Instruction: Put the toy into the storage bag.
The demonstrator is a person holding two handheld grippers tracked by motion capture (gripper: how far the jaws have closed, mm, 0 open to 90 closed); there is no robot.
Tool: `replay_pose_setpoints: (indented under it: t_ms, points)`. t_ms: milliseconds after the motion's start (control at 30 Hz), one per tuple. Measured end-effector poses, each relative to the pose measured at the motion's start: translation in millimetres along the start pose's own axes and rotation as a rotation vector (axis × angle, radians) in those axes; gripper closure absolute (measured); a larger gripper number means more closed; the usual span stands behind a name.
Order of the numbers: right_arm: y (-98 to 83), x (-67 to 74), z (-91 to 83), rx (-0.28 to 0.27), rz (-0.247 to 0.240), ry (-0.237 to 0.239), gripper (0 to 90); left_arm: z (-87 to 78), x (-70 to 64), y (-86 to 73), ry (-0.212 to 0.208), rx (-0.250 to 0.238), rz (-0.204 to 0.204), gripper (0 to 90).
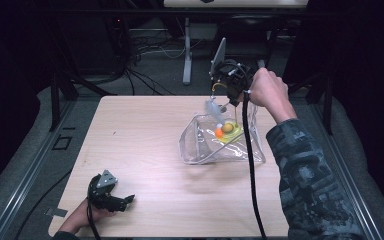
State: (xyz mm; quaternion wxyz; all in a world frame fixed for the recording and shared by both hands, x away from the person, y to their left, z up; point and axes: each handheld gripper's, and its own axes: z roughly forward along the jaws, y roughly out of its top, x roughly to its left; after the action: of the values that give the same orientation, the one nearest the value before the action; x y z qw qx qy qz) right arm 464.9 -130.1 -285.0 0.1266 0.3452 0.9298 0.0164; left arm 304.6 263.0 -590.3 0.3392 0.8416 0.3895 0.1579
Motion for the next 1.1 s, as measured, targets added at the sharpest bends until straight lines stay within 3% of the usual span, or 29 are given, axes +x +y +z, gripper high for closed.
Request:
replay_pose_setpoints:
  t_ms: [667,1100]
  points:
    - [-11.7,-0.5,34.7,0.011,0.016,0.058,87.3,0.1,-0.5,-0.1,-0.003,-0.001,-0.002,0.0]
    - [-23.7,-1.3,53.0,0.033,0.022,0.062,87.3,0.1,-0.5,-0.1,-0.002,-0.001,-0.002,0.0]
